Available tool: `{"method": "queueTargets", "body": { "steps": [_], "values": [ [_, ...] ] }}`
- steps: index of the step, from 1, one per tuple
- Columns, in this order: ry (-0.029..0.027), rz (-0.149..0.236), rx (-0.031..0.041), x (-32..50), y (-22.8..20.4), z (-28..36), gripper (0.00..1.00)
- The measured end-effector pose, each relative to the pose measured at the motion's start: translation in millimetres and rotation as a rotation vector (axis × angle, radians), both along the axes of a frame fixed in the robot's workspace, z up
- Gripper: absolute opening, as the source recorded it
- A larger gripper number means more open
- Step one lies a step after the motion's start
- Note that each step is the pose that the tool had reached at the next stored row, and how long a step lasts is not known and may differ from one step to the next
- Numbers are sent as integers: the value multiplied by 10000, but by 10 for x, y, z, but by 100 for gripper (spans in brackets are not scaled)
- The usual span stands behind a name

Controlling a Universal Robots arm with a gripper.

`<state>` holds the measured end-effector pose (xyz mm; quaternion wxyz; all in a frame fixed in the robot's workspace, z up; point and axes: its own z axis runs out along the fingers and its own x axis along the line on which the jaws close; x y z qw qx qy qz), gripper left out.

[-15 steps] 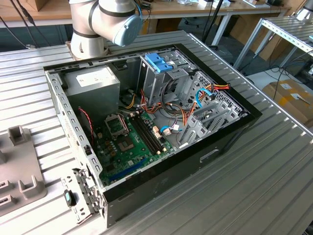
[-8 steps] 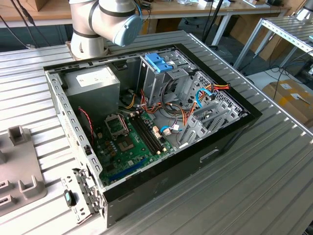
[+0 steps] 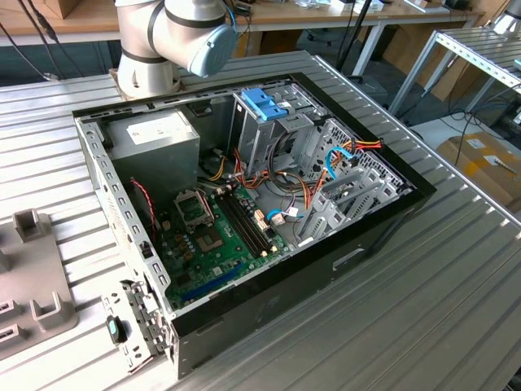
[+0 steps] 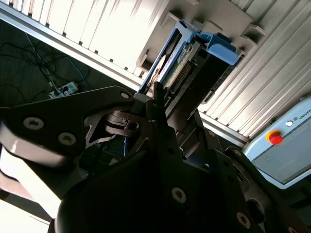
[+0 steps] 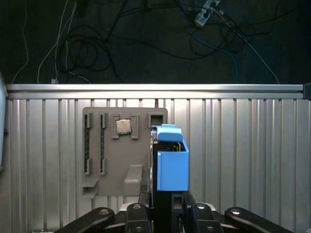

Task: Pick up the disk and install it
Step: 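Pick up the disk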

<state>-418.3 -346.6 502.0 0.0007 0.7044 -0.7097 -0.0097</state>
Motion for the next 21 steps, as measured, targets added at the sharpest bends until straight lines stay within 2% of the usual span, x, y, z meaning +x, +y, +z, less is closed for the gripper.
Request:
{"method": "queueTargets", "body": {
  "steps": [12,21],
  "values": [
    [1,0,-1,16,0,15,35],
    [-1,0,0,101,0,14,35]
  ]
}}
